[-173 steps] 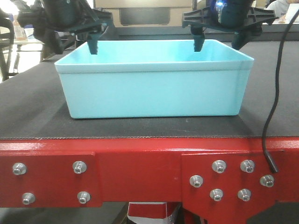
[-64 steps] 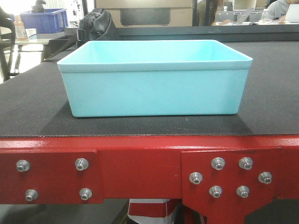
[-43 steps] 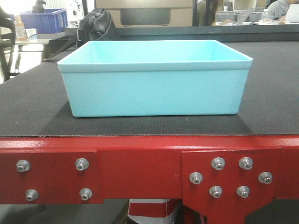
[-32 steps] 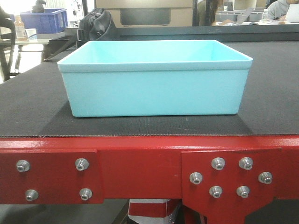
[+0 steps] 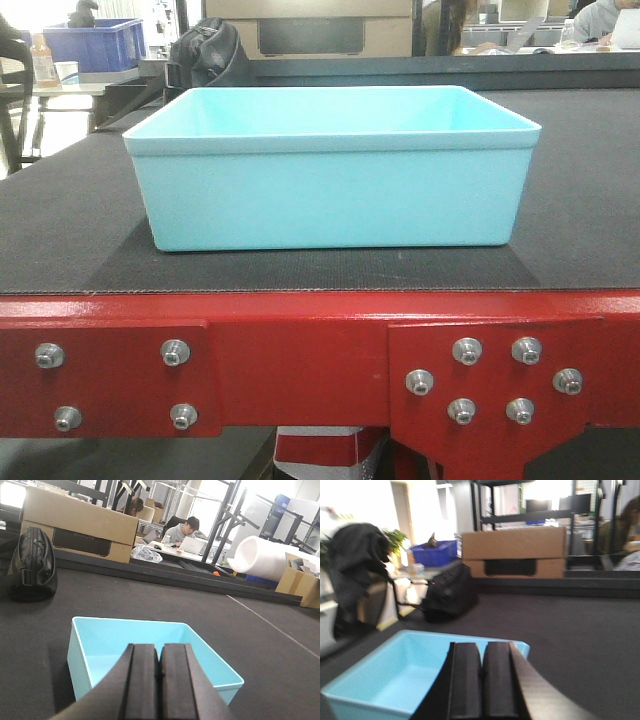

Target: Fetch blue bin and place on conveyor start

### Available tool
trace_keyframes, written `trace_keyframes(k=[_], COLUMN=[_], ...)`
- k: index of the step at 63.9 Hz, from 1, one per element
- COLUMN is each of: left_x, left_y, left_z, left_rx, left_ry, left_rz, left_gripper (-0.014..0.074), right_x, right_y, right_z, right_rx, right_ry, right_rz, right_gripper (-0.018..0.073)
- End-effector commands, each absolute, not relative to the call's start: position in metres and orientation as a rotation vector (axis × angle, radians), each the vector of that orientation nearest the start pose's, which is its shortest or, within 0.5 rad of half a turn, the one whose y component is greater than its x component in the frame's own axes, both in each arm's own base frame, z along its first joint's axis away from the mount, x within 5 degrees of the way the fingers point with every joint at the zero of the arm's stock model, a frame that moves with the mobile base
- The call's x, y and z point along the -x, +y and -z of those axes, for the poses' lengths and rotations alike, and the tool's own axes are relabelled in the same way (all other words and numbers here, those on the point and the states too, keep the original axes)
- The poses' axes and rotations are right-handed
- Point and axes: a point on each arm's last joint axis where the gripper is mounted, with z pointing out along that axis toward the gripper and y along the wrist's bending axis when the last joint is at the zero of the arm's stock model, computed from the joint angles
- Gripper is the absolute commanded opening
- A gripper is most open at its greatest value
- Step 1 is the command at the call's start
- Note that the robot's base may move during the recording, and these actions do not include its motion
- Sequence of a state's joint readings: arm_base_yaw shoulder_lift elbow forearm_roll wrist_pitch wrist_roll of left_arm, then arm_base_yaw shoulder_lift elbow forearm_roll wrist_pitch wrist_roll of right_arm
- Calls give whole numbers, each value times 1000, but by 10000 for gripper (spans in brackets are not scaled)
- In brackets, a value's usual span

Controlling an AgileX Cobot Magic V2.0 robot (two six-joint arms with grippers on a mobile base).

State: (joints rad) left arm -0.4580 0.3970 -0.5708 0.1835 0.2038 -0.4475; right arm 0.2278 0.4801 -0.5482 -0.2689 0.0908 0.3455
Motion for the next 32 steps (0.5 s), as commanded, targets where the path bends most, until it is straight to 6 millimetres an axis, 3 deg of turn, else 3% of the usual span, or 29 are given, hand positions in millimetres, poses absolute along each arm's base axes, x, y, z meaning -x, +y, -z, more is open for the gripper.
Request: trace_keyframes(k=[1, 13, 21, 32], left_x=[-74, -74, -74, -74], left_y=[-33, -33, -33, -33], left_z=[-361, -361, -361, -361], left_rx=[-125, -125, -125, -125], left_ry=[1515, 1515, 1515, 1515], left_rz=[558, 558, 558, 558], left_gripper=[-111, -111, -111, -111], right_x=[-94, -79, -67, -60], right_y=[15, 0, -1, -1], right_z=[-339, -297, -256, -221], right_rx=[134, 61, 43, 42], right_ry=[1498, 1443, 1470, 1482], right_rz=[-106, 68, 81, 80], right_gripper=[-163, -163, -163, -163])
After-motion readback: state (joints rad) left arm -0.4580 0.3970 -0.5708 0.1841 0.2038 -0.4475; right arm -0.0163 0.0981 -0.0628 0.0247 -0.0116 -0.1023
